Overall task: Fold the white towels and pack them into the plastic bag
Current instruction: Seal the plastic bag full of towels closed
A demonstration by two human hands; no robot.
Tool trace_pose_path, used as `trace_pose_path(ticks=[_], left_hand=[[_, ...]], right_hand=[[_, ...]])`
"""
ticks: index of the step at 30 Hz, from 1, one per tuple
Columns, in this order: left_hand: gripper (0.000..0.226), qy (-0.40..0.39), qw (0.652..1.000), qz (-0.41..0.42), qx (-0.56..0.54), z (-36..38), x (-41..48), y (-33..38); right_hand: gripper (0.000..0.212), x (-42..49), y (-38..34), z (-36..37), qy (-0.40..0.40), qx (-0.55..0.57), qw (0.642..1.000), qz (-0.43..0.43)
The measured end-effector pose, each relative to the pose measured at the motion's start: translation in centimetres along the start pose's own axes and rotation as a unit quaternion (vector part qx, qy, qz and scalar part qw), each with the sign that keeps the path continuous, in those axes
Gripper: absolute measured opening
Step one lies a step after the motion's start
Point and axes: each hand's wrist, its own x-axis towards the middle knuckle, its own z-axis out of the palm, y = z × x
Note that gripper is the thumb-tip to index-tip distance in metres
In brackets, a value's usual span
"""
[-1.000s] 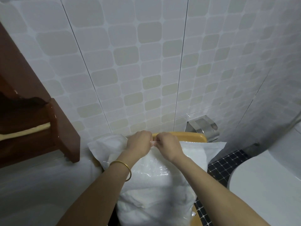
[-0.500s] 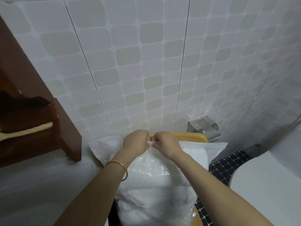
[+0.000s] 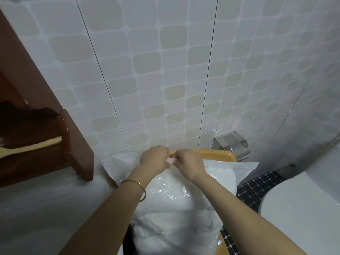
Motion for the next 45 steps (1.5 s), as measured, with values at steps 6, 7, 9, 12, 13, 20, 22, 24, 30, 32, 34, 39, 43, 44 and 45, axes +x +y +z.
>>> trace_pose_path(ticks=[6, 7, 9, 12, 13, 20, 22, 24, 30, 32, 34, 39, 43, 44, 45], left_hand=[[0.011, 0.004, 1.0, -0.011, 0.014, 0.2, -0.2, -0.4], [0.007, 0.011, 1.0, -0.016, 0.007, 0.3, -0.3, -0.4], [0.003, 0.023, 0.999, -0.027, -0.006, 0.3, -0.4, -0.4], [0.01, 0.035, 0.999, -0.031, -0.011, 0.6, -0.4, -0.5], [0.01, 0.041, 0.999, -0.029, -0.009, 0.7, -0.4, -0.5], [0.004, 0.061, 0.998, -0.013, -0.01, 0.9, -0.5, -0.7], [0.008, 0.046, 0.999, -0.006, -0.001, 0.6, -0.4, -1.0], [0.015, 0.025, 1.0, -0.002, 0.018, 0.1, -0.2, -1.4], [0.013, 0.025, 0.999, 0.002, 0.023, 0.2, -0.5, -1.7], [0.014, 0.033, 0.999, 0.001, 0.018, 0.3, -0.5, -1.7], [0.015, 0.04, 0.999, 0.004, 0.018, 0.4, -0.5, -1.7], [0.016, 0.058, 0.998, 0.0, 0.015, 0.6, -0.7, -1.5], [0.015, 0.083, 0.996, -0.013, 0.022, 0.7, -0.8, -1.3], [0.016, 0.083, 0.996, -0.018, 0.022, 0.7, -0.9, -1.3], [0.017, 0.081, 0.996, -0.022, 0.019, 0.6, -0.9, -1.2]], right_hand=[[0.007, 0.1, -0.3, -0.4, -0.032, 0.009, 0.999, 0.008], [0.005, 0.2, -0.3, -0.4, -0.038, 0.006, 0.999, 0.01], [0.006, 0.3, -0.4, -0.4, -0.041, 0.008, 0.999, 0.018], [0.009, 0.4, -0.5, -0.2, -0.033, 0.007, 0.999, 0.02], [0.01, 0.4, -0.5, -0.2, -0.031, 0.004, 0.999, 0.018], [0.013, 0.5, -0.3, 0.2, -0.012, -0.032, 0.999, -0.008], [0.014, 0.3, -0.3, 0.5, -0.009, -0.046, 0.999, -0.016], [0.012, 0.2, -0.3, 0.5, -0.008, -0.04, 0.999, -0.017], [0.013, 0.5, -0.6, 0.5, -0.022, -0.033, 0.999, -0.021], [0.015, 0.5, -0.7, 0.6, -0.018, -0.033, 0.999, -0.019], [0.014, 0.5, -0.7, 0.8, -0.008, -0.042, 0.999, -0.018], [0.013, 0.4, -0.7, 1.2, -0.003, -0.046, 0.999, -0.022], [0.016, 0.7, -0.7, 0.9, -0.011, -0.031, 0.999, -0.025], [0.021, 0.8, -0.8, 0.9, -0.012, -0.022, 0.999, -0.027], [0.023, 0.8, -0.9, 0.9, -0.012, -0.017, 0.999, -0.03]])
